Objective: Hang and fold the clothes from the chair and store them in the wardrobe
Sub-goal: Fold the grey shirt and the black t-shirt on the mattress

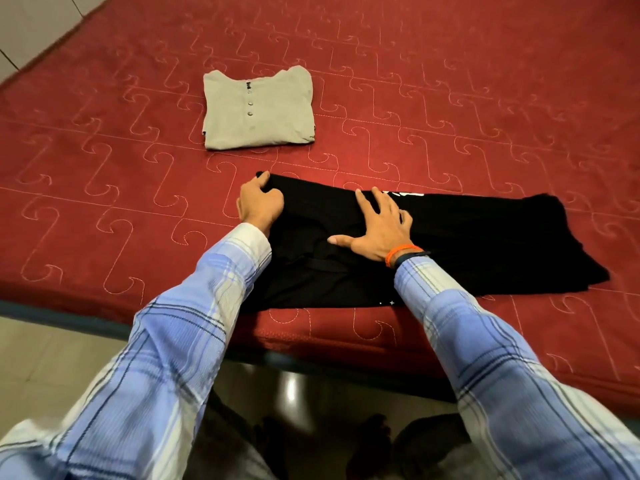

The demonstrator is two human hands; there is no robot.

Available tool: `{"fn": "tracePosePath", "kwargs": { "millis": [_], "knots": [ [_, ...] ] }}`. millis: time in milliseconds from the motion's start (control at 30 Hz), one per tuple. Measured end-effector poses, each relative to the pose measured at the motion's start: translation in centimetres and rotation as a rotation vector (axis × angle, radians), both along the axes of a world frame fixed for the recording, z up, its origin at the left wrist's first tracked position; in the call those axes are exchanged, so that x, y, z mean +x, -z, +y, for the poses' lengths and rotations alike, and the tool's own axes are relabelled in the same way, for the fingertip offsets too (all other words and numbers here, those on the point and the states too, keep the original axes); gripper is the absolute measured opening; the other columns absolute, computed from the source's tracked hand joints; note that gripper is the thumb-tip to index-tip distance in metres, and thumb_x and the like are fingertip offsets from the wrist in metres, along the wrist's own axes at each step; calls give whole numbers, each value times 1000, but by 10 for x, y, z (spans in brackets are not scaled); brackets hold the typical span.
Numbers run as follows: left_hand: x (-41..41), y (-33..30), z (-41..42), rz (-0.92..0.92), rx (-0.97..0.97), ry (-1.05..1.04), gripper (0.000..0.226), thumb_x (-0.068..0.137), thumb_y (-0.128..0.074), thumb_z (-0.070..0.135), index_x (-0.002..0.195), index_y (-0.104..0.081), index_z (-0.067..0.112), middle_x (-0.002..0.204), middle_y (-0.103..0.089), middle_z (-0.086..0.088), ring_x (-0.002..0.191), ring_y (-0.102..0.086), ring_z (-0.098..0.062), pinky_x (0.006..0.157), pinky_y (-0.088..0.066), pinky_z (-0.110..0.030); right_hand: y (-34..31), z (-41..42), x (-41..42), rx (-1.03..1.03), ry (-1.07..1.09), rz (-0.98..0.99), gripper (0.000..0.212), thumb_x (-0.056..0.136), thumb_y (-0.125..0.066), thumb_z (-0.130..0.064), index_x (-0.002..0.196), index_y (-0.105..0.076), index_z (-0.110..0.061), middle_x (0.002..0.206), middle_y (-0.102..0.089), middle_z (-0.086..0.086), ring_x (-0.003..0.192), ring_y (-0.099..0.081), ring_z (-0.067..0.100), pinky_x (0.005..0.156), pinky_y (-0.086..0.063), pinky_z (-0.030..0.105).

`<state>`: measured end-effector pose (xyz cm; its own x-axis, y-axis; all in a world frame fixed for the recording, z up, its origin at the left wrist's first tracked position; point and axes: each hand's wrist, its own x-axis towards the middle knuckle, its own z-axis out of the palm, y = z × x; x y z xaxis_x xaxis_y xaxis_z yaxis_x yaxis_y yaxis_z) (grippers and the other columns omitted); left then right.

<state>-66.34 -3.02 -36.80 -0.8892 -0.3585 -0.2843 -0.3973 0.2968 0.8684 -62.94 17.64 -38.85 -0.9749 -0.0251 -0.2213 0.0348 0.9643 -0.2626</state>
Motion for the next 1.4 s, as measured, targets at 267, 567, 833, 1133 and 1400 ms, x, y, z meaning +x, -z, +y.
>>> {"fn": "tracePosePath", "kwargs": {
  "millis": [267, 567, 833, 1133, 1400],
  "knots": [
    [4, 0, -2, 46, -323, 226, 70, 86, -73, 22, 147, -40, 10, 154, -31, -12, 141, -34, -25, 116, -23, -28, 3, 4, 10, -48, -73, -16, 121, 69, -43, -87, 156, 5, -19, 162, 16, 9, 149, 17, 23, 120, 9, 49],
    [50, 8, -7, 455, -646, 549, 32, 75, -67, -10, 98, -77, 9, 113, -68, -3, 109, -60, -23, 88, -47, -19, -11, -7, 47, -140, -323, 512, 51, 81, -63, -63, 106, -68, -18, 105, -62, -3, 94, -58, 18, 71, -54, 37],
    [55, -1, -22, 139, -609, 762, 60, 83, -75, 31, 136, -55, 12, 153, -40, 0, 143, -33, -22, 117, -19, -32, -14, 10, 53, -113, -415, 380, 18, 88, -65, -24, 101, -72, -13, 104, -68, 1, 98, -64, 24, 82, -54, 40],
    [61, -12, -18, 100, -706, 685, 84, 66, -88, 36, 138, -49, 17, 149, -44, -1, 138, -36, -27, 114, -30, -43, -24, 12, 62, -229, -190, 354, 28, 82, -61, -50, 78, -72, -24, 87, -70, -8, 84, -63, 16, 75, -51, 32],
    [44, -14, -13, -168, -897, 939, 116, 77, -76, 48, 156, 1, 11, 164, 11, 0, 151, 7, -22, 121, -1, -50, -10, -2, 44, 84, -240, -42, 93, 86, -38, -75, 157, -7, -24, 164, 2, 4, 151, 1, 22, 121, -4, 42]
  ]
}}
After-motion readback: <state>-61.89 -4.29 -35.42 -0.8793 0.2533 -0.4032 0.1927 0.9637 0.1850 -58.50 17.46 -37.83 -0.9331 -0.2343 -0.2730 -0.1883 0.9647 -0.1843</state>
